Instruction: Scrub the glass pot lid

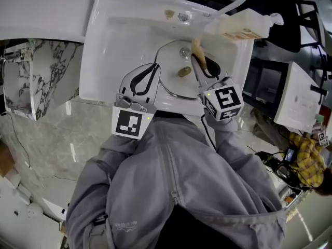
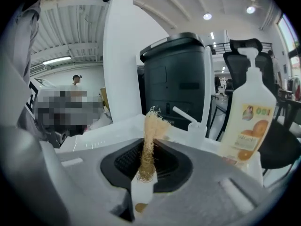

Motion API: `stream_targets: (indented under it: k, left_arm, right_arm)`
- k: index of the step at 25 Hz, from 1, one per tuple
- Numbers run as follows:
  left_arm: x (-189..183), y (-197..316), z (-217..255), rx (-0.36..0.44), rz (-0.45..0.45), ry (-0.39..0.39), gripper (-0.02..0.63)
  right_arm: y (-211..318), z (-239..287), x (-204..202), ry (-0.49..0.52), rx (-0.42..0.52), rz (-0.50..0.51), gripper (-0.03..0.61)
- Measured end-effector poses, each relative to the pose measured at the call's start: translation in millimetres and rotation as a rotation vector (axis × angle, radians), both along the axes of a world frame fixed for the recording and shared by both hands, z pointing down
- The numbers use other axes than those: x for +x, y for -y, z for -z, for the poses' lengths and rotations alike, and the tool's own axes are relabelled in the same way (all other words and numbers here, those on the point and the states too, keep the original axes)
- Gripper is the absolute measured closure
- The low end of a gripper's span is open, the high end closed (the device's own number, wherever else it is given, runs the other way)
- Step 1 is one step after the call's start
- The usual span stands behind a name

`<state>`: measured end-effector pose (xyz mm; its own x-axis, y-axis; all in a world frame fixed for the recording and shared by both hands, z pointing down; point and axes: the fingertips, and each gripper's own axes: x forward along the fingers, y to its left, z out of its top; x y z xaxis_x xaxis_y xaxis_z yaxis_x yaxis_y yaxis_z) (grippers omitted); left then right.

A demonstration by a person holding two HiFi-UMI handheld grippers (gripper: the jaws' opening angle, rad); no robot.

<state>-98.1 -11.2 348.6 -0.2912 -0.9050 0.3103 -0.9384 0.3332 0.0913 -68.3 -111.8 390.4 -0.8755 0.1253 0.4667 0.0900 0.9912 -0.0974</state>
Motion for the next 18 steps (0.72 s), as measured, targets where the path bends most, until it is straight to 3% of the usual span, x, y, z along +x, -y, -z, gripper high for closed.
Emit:
stream_targets:
  k: [11,18]
  left_arm:
    - [-20,-1,-87,-0.138,-0.001,-0.089,0.601]
    - [-15,-3,-143,-0.235,-0.045,-0.217,0.601]
  right_arm:
    - [-9,-112,-27,-0.248,-0.029,0.182,0.534]
    - [-19,-168,-37,-0.411,0.052,0.291,0.534]
